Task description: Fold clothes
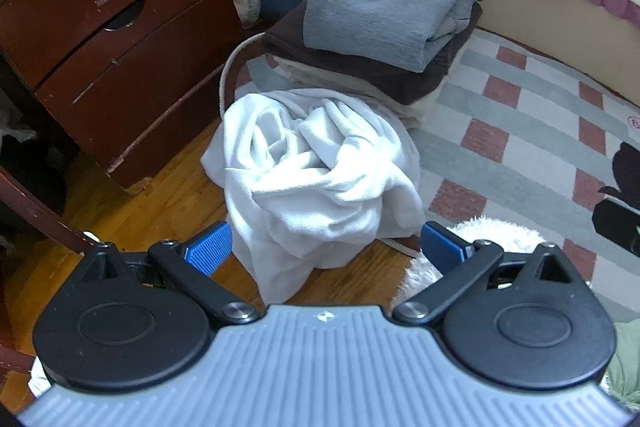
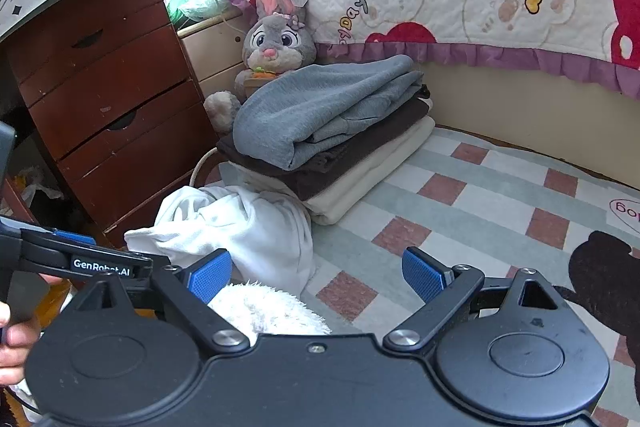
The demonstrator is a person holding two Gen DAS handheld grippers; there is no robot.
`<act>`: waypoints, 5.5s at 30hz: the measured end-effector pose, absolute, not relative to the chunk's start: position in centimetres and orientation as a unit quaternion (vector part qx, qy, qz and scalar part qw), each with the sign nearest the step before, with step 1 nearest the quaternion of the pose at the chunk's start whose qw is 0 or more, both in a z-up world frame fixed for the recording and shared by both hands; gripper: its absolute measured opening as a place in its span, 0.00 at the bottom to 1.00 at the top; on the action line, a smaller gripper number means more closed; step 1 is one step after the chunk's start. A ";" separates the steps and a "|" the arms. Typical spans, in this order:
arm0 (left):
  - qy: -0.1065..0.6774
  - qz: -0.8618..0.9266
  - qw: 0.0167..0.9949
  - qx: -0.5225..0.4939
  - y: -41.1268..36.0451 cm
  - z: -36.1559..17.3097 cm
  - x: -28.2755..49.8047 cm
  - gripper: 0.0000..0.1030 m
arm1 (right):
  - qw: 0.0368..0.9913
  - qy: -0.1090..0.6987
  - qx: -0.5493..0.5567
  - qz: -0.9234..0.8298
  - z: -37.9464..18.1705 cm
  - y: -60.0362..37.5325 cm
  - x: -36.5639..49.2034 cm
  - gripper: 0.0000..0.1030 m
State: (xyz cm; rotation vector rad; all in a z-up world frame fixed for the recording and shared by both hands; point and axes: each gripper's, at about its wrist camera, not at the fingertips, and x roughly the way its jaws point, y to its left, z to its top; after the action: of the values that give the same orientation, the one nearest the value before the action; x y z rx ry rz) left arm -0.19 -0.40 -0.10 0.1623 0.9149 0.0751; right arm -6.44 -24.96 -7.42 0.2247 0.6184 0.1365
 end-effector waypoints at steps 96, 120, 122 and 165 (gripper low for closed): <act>0.375 0.047 0.907 -0.186 12.9 -7.4 3.0 0.68 | 0.810 0.490 0.284 0.152 -12.0 -22.1 8.8 0.72; 0.472 -0.087 0.782 -0.398 15.4 -17.5 9.7 0.14 | 0.644 0.558 0.507 0.125 -22.2 -19.6 16.5 0.27; 0.464 -0.097 0.793 -0.384 14.8 -16.6 9.5 0.12 | 0.635 0.550 0.523 0.145 -21.9 -19.5 15.6 0.24; 0.203 -0.448 0.868 0.067 -31.4 9.8 -3.1 0.09 | 0.865 0.140 0.455 0.158 6.2 -51.7 -15.8 0.21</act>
State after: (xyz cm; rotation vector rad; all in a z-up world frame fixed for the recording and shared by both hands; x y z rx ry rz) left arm -3.15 -31.35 9.85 0.1407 0.4241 -0.9372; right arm -15.79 -51.74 6.16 0.9530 0.2933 0.3308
